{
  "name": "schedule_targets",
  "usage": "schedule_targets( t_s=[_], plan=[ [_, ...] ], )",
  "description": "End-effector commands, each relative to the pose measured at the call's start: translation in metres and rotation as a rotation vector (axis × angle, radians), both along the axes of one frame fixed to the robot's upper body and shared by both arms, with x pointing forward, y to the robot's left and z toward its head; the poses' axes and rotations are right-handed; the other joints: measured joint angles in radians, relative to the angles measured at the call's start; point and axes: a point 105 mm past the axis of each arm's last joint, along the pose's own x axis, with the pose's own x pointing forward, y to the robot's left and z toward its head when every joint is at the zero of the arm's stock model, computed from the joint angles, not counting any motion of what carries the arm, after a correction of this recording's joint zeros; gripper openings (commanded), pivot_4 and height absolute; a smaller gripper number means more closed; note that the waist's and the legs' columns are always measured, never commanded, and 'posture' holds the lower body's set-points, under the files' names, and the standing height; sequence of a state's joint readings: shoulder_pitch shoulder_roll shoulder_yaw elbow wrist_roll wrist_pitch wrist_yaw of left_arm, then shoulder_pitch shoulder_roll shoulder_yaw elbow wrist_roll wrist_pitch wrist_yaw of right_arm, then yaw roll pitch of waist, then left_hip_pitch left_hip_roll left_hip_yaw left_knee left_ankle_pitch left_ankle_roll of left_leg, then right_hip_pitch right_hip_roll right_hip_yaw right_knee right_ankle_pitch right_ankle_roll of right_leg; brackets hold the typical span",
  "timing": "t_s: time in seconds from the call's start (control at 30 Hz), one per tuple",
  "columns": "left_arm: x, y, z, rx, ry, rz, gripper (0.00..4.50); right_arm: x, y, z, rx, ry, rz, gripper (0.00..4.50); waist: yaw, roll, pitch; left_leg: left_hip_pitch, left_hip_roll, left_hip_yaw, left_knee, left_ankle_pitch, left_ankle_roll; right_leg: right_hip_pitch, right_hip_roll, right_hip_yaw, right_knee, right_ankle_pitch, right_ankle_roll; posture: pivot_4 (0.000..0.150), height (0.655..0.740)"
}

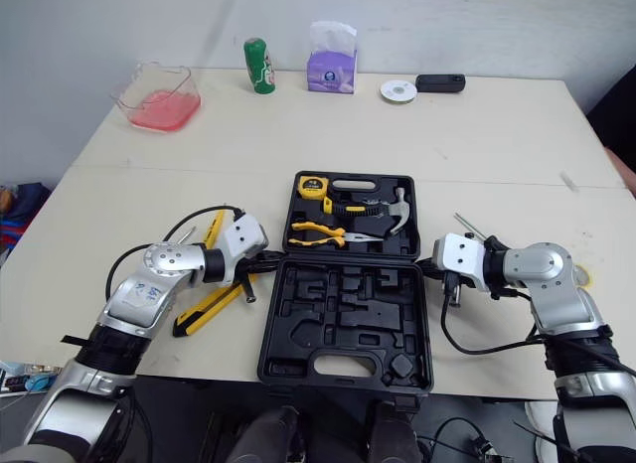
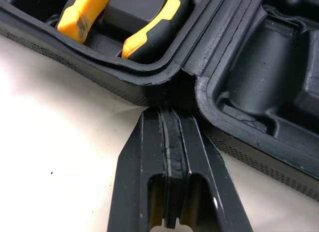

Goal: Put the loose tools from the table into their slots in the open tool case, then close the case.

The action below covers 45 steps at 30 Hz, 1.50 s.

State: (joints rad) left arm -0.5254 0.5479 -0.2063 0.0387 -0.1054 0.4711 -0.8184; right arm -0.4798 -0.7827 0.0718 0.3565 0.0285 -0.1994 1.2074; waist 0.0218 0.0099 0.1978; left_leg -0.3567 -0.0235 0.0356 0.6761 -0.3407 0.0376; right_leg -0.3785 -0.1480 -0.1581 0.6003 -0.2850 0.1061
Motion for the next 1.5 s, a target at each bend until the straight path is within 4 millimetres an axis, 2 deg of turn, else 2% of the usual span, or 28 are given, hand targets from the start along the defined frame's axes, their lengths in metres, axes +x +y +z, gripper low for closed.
schedule_targets(
  t_s=[0.03,0.2,0.33,0.6,0.73,0.8,0.83,0.9,0.97,1.07,1.13,1.17,1.3,1.4,1.5],
  plan=[
    [-0.004,-0.006,0.013,-0.011,-0.049,-0.035,0.06,0.001,0.002,0.004,-0.012,-0.021,0.021,0.0,0.0,0.0,0.0,0.0,0.0,0.0,0.0,0.0,0.0,0.0,0.0,0.0,0.0,0.0,0.0,0.15,0.74],
    [-0.004,0.002,0.011,0.003,-0.046,-0.021,0.06,0.001,0.0,0.004,-0.019,-0.019,0.023,0.0,-0.001,0.0,0.0,0.0,0.0,0.0,0.0,0.0,0.0,0.0,0.0,0.0,0.0,0.0,0.0,0.15,0.74],
    [-0.005,0.007,0.02,-0.003,-0.071,-0.025,0.06,0.002,-0.005,0.006,-0.024,-0.022,0.007,0.0,-0.001,0.0,0.0,0.0,0.0,0.0,0.0,0.0,0.0,0.0,0.0,0.0,0.001,0.0,0.0,0.15,0.74],
    [-0.017,0.038,0.053,-0.013,-0.127,-0.065,0.06,0.0,-0.036,0.037,-0.056,-0.08,-0.054,0.0,-0.001,0.0,0.0,0.0,0.0,0.0,0.001,0.0,0.0,0.0,0.0,0.0,0.0,0.0,0.0,0.15,0.74],
    [-0.03,0.073,0.068,-0.045,-0.15,-0.008,0.06,-0.016,-0.062,0.053,-0.012,-0.044,-0.102,0.0,-0.001,0.0,0.0,0.0,0.0,0.0,0.001,-0.001,0.0,0.0,0.0,0.0,0.0,0.0,0.0,0.15,0.74],
    [-0.047,0.104,0.073,-0.075,-0.172,0.032,0.0,-0.023,-0.085,0.064,0.008,-0.082,-0.177,0.66,-0.001,0.0,0.0,0.0,0.001,0.0,0.0,-0.001,0.0,0.0,0.0,0.0,-0.001,0.0,0.0,0.15,0.74],
    [-0.055,0.119,0.073,-0.082,-0.174,0.058,0.32,-0.027,-0.095,0.068,0.022,-0.094,-0.215,0.99,-0.003,0.0,0.0,0.0,0.001,0.0,-0.001,-0.001,0.0,0.0,0.0,0.0,-0.002,0.0,0.0,0.15,0.74],
    [-0.068,0.142,0.072,-0.087,-0.169,0.113,0.97,-0.034,-0.109,0.074,0.063,-0.106,-0.271,1.93,-0.005,0.0,0.0,0.0,0.002,0.0,-0.001,-0.002,0.0,0.0,0.0,0.0,-0.002,0.0,0.0,0.15,0.74],
    [-0.074,0.181,0.071,-0.052,-0.214,0.279,1.79,-0.04,-0.133,0.082,0.144,-0.12,-0.393,2.9,-0.005,0.0,0.0,0.001,0.002,0.0,0.0,-0.002,0.0,0.001,0.0,0.0,-0.002,0.0,-0.001,0.15,0.74],
    [-0.081,0.232,0.08,-0.052,-0.279,0.508,3.39,-0.049,-0.164,0.083,0.141,-0.179,-0.521,4.5,-0.003,0.001,0.001,0.003,0.003,0.001,0.001,-0.003,0.0,0.003,-0.001,0.001,-0.005,0.0,-0.001,0.15,0.74],
    [-0.091,0.262,0.082,-0.054,-0.297,0.628,4.22,-0.055,-0.179,0.081,0.147,-0.22,-0.578,4.5,-0.001,0.001,0.001,0.003,0.003,0.001,0.0,-0.005,0.0,0.002,-0.002,0.001,-0.005,0.0,-0.001,0.15,0.74],
    [-0.097,0.278,0.08,-0.044,-0.296,0.683,4.43,-0.06,-0.188,0.079,0.154,-0.238,-0.611,4.5,-0.001,0.001,0.001,0.003,0.003,0.001,0.0,-0.006,0.0,0.002,-0.002,0.001,-0.005,0.0,-0.001,0.15,0.74],
    [-0.124,0.325,0.066,0.055,-0.279,0.855,4.43,-0.081,-0.227,0.078,0.156,-0.294,-0.776,4.5,-0.008,0.001,0.001,0.003,0.004,0.004,-0.002,-0.009,0.0,0.002,-0.001,0.001,-0.007,0.0,-0.001,0.15,0.74],
    [-0.147,0.35,0.057,0.015,-0.267,0.978,4.43,-0.101,-0.255,0.068,0.111,-0.296,-0.907,4.5,-0.015,0.001,0.001,0.004,0.003,0.005,-0.004,-0.01,0.002,0.002,-0.002,0.001,-0.008,0.0,-0.001,0.15,0.74],
    [-0.163,0.366,0.054,0.009,-0.271,1.063,4.43,-0.111,-0.269,0.061,0.076,-0.308,-0.978,4.5,-0.027,0.001,0.001,0.004,0.005,0.005,-0.006,-0.01,0.001,0.002,-0.003,0.001,-0.009,0.0,-0.001,0.15,0.74]
  ],
)
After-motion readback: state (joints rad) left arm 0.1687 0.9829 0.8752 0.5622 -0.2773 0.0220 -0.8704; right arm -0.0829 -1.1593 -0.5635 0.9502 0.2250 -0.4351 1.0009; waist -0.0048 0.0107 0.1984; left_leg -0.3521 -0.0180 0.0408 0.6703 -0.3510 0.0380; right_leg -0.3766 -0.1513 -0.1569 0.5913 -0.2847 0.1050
